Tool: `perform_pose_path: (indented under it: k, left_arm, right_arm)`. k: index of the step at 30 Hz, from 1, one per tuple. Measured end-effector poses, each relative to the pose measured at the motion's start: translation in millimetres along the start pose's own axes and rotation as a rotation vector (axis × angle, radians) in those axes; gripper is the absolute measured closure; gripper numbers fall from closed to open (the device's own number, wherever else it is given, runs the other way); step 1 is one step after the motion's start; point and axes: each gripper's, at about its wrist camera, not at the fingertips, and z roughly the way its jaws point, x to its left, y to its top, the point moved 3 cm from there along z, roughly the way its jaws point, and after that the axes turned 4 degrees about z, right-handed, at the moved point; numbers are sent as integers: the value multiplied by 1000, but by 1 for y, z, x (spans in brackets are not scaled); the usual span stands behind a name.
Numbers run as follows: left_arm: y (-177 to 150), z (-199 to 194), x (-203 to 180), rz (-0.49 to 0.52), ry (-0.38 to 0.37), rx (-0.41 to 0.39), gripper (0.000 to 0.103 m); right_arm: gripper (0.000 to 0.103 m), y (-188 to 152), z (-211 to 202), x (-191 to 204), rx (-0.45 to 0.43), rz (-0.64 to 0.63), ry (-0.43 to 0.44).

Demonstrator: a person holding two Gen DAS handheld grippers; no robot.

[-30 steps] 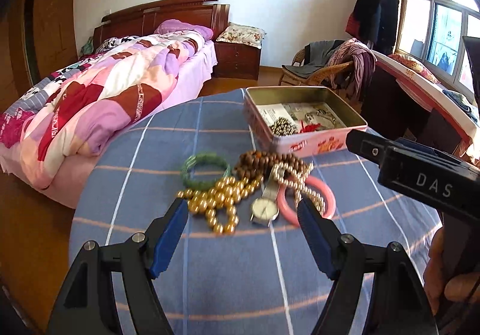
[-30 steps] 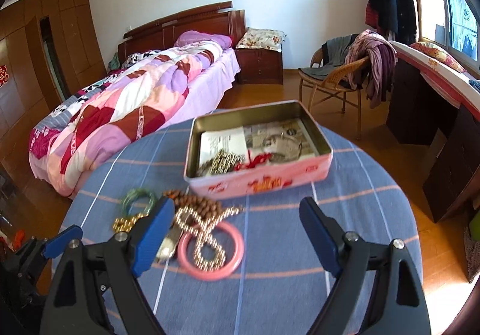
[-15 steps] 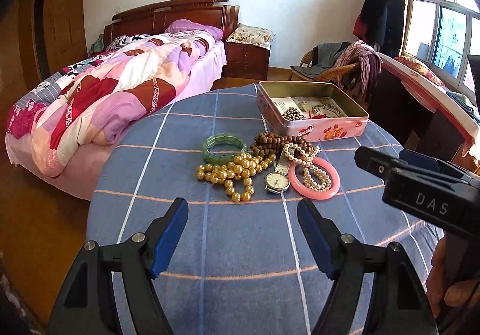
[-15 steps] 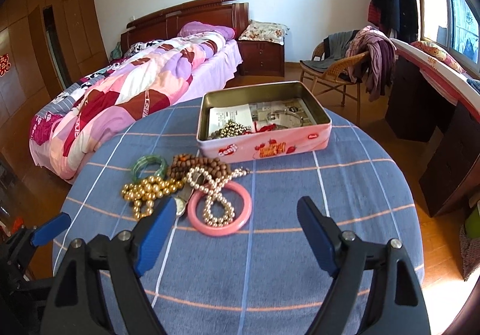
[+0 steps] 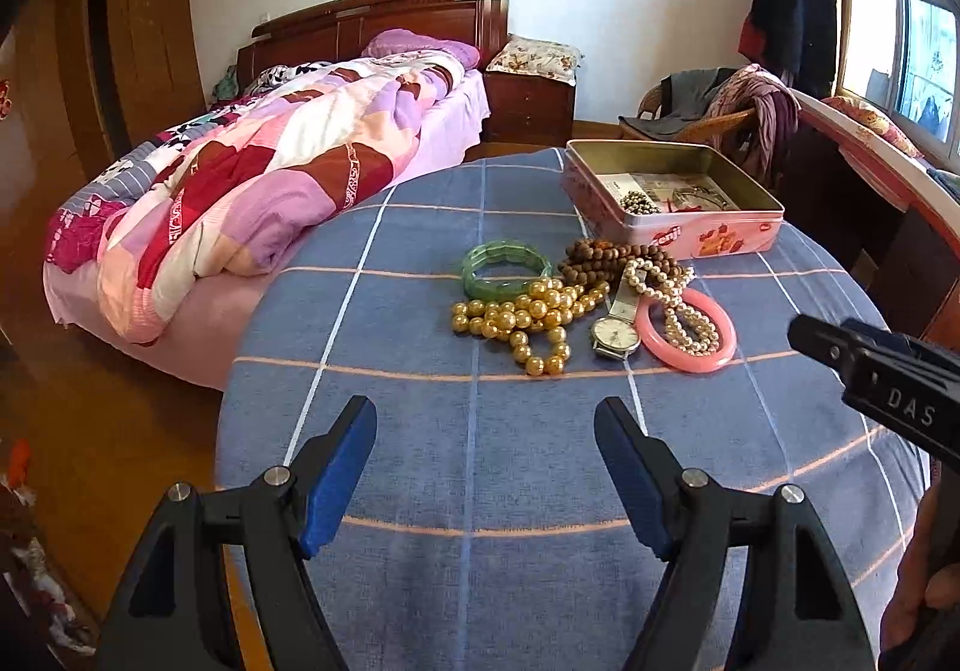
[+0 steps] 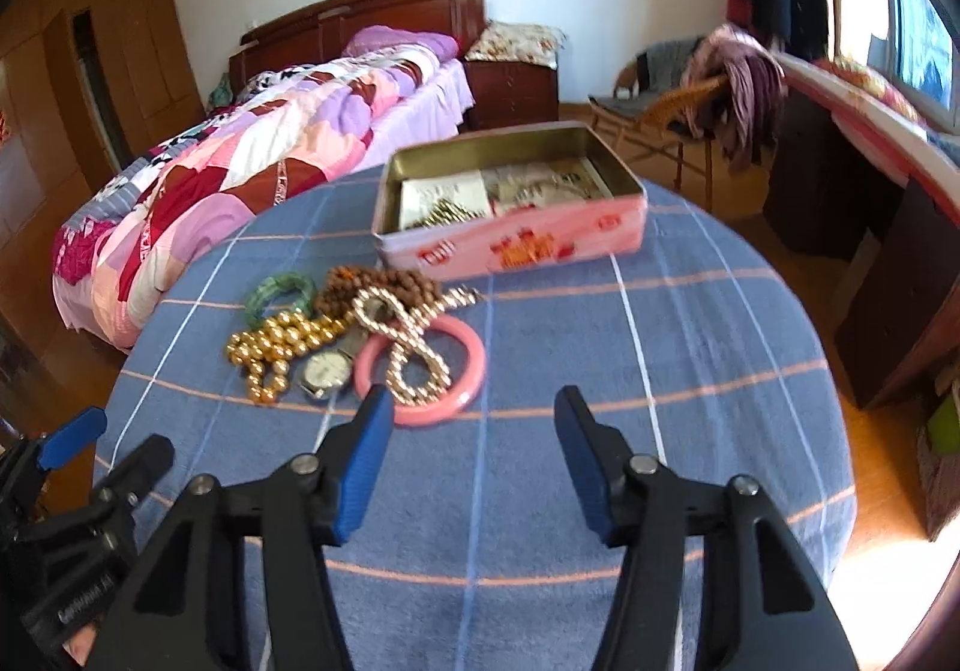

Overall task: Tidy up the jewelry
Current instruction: 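Withdraw both open tools from the tin toward the remaining jewelry, then close the right tool on the white pearl necklace while the left grasps the gold bead strand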

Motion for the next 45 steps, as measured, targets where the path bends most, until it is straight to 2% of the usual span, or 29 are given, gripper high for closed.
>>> perform_pose_path:
  k: [11,14,16,23,25,31,36,38,40,41,45]
  left_arm:
    - [-2,12,1,30,62,42,28]
    - [-3,16,5,18,61,59,28]
    - [-4,20,9,0,50,71,28]
    - [-7,34,31,-113,-1,108,28]
    - [-7,36,35,-124,-1,112,28]
    - [-4,42,40,-94,6,110,28]
    - [2,46,45,-105,-47,96,27]
    - [4,48,46,-120,-71,95,27]
    - [5,51,46,-133,-92,101,27]
    - [6,52,46,-136,-93,105,27]
    - [8,53,42,-118,-95,98,27]
  right_arm:
    - [44,-8,4,-6,26,6,4]
    - [49,-6,6,-4,26,-1,11]
    - [53,-5,9,-4,30,-4,19]
    - [51,7,30,5,66,-11,85]
    - [47,10,38,12,70,-40,82]
    - [46,19,79,35,124,-117,37]
    - [47,22,90,45,116,-195,-6]
    - [52,22,90,46,113,-203,7]
    - [85,20,90,46,124,-207,30]
    - [85,17,94,46,166,-210,30]
    - [86,13,83,35,158,-163,80]
